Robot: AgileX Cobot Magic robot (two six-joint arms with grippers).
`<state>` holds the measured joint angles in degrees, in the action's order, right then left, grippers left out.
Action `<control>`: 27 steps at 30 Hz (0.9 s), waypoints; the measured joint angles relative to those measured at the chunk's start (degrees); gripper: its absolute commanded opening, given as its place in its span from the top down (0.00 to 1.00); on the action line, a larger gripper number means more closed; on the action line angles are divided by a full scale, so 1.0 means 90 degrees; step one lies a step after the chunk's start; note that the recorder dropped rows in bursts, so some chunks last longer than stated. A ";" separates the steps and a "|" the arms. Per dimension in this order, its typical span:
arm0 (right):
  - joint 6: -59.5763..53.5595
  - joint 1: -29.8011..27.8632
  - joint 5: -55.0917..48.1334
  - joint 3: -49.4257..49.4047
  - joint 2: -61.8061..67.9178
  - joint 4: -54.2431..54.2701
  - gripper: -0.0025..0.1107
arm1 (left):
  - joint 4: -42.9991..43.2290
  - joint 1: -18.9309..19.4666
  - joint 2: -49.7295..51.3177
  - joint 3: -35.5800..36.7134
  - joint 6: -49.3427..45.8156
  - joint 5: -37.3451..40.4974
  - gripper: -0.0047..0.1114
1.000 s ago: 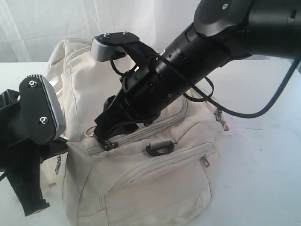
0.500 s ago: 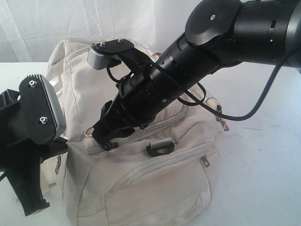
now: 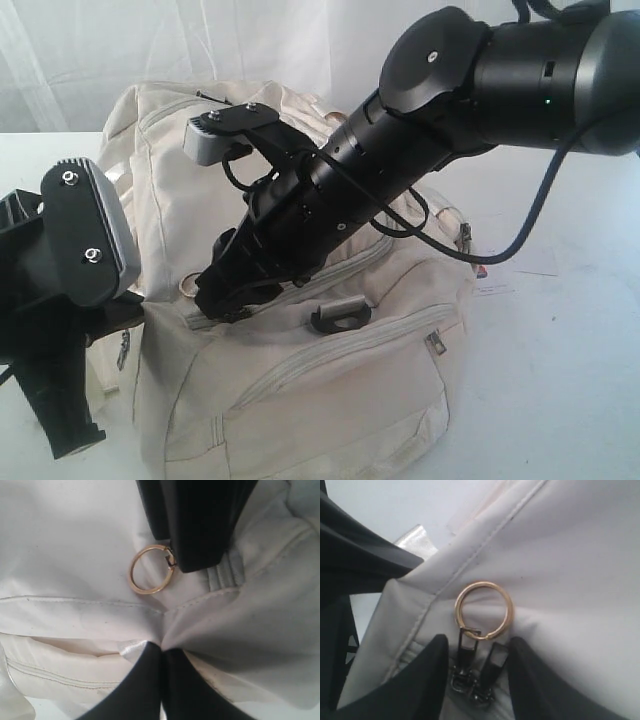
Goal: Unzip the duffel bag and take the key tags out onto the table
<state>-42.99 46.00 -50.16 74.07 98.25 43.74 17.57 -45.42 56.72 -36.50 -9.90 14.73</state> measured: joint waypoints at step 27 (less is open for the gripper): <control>0.0183 0.0027 0.0012 0.0000 -0.0213 -0.0408 0.98 | 0.0000 0.0000 0.0000 0.0000 0.0000 -0.0037 0.96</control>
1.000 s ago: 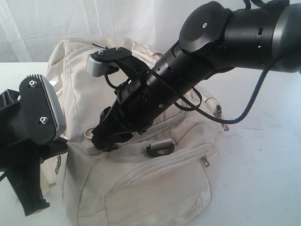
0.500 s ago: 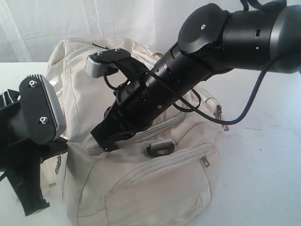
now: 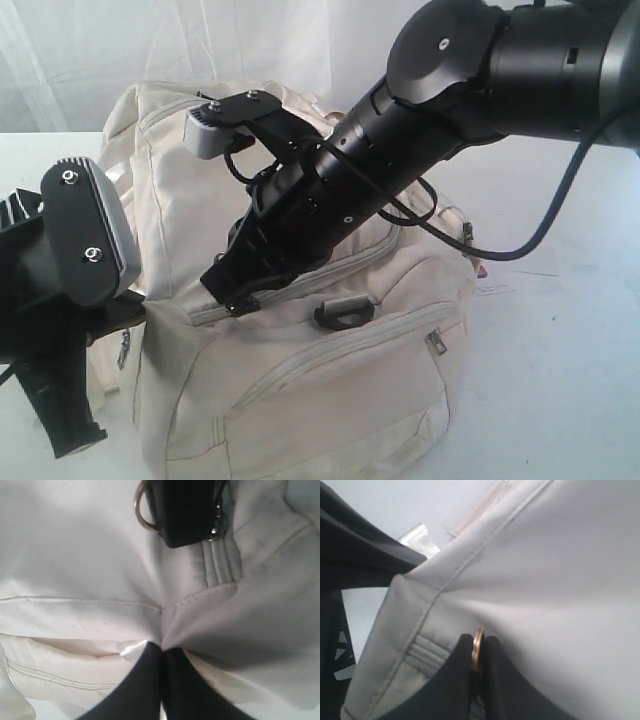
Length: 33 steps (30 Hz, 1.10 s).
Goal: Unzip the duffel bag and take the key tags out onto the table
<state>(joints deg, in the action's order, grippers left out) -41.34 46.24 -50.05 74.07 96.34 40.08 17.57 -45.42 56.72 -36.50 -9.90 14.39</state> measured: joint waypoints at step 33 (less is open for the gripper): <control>0.2435 0.0000 0.0435 0.0000 -0.0464 -0.2927 0.97 | -0.0025 0.0000 -0.0040 0.0000 0.0015 -0.0250 0.96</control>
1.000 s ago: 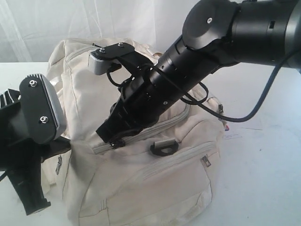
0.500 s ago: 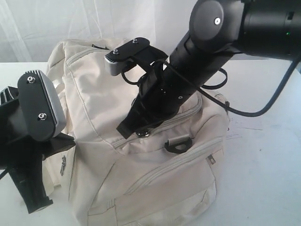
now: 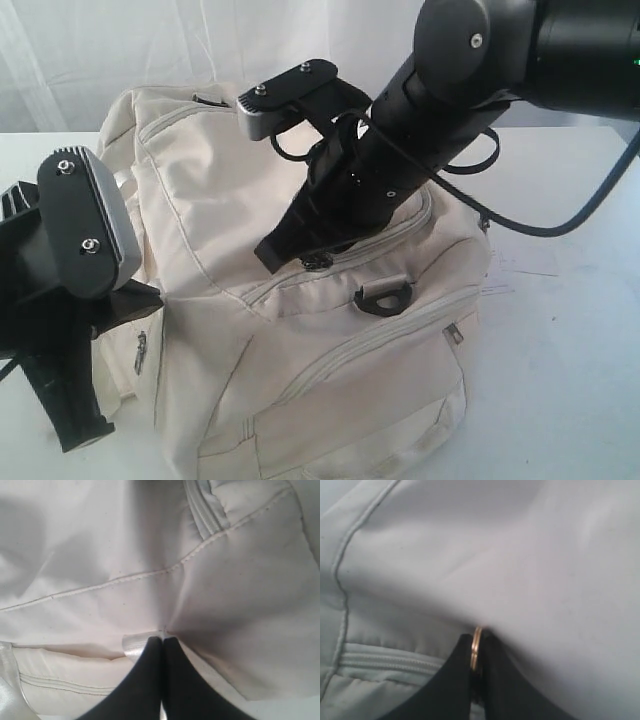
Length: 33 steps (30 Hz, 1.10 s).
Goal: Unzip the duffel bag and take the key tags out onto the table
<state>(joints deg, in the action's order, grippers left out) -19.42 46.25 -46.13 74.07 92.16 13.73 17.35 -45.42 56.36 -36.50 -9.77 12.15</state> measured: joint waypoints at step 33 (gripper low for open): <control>-0.0620 0.0000 0.0139 0.0000 0.0000 0.0418 0.98 | 0.0000 0.0000 -0.0014 0.0000 0.0000 0.0064 0.96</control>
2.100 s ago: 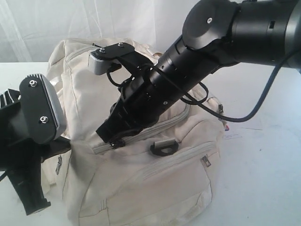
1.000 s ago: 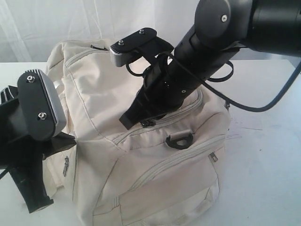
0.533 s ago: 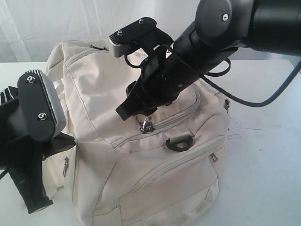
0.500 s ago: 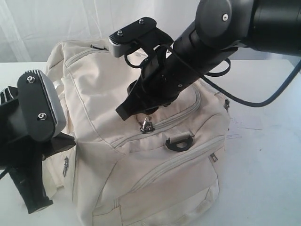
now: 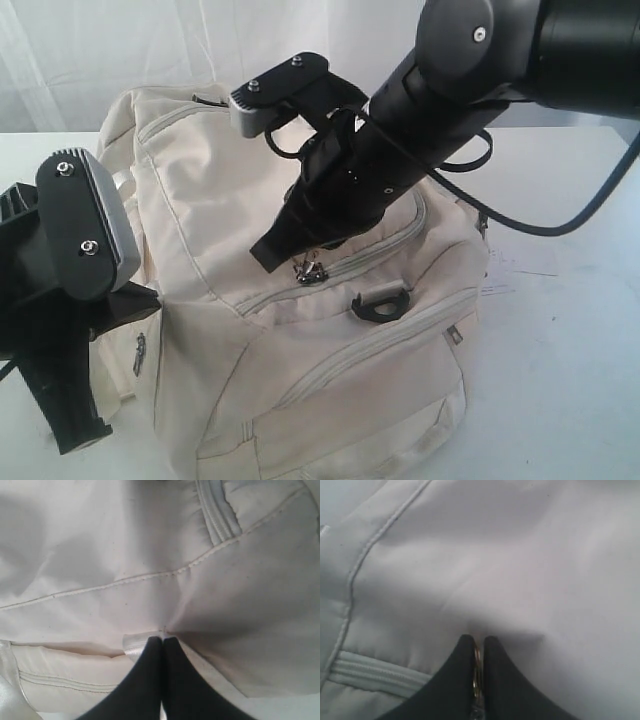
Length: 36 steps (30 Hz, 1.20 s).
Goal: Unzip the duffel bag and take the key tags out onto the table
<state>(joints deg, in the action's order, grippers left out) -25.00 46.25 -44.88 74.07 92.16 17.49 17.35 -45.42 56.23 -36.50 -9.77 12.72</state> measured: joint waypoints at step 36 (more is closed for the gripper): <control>-0.0651 0.0626 -0.0118 0.0190 -0.0077 0.1893 0.98 | 0.0000 0.0000 0.0000 0.0000 0.0000 0.0015 0.96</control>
<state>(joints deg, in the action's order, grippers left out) -30.86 51.88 -45.94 75.78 91.46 34.52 17.35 -45.42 56.23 -36.50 -9.77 12.85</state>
